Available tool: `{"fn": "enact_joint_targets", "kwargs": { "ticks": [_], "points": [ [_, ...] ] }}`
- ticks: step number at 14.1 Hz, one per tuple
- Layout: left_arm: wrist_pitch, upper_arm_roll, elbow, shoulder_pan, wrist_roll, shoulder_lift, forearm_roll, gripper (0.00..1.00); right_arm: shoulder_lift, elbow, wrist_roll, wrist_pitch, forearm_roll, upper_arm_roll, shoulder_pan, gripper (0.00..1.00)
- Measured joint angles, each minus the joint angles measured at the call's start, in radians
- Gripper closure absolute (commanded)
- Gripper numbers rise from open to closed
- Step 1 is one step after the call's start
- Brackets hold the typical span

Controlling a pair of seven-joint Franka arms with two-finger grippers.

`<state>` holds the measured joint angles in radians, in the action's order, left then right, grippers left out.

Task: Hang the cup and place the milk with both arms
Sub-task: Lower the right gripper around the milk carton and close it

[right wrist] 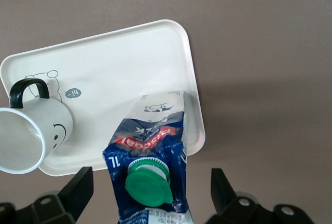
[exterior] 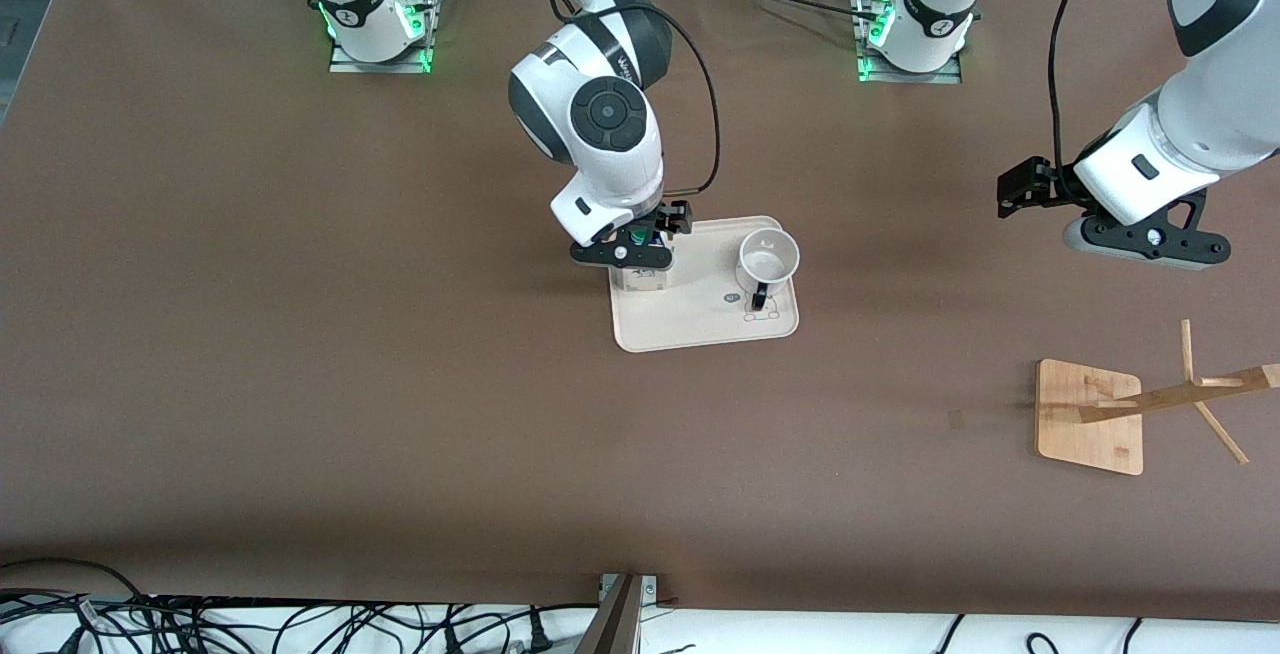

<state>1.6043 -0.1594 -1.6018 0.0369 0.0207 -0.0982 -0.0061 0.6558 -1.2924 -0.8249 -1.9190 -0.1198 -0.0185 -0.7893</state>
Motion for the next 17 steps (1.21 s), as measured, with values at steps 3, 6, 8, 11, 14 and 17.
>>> {"fn": "enact_joint_targets", "kwargs": {
  "ticks": [3,6,8,11,14,17],
  "points": [
    [0.000,0.000,0.000,0.000,0.000,0.000,0.000,0.00,0.006,0.000,0.000,0.000,0.000,0.000,-0.002,0.00],
    [0.000,0.000,0.000,0.000,0.000,0.000,0.000,0.00,0.011,0.000,0.000,0.000,0.000,0.000,-0.002,0.00],
    [0.000,0.000,0.000,0.000,0.000,0.000,0.000,0.00,0.013,0.000,0.000,0.000,0.000,0.000,-0.003,0.00],
    [0.000,0.000,0.000,0.000,0.000,0.000,0.000,0.00,0.017,-0.001,0.000,0.000,0.000,0.000,-0.004,0.00],
    [0.000,0.000,0.000,0.000,0.000,0.000,0.000,0.00,0.022,-0.004,0.000,0.001,0.000,0.000,-0.007,0.00],
    [0.000,0.000,0.000,0.000,0.000,0.000,0.000,0.00,0.027,-0.007,0.000,0.002,0.000,0.000,-0.008,0.00]
  ]
}}
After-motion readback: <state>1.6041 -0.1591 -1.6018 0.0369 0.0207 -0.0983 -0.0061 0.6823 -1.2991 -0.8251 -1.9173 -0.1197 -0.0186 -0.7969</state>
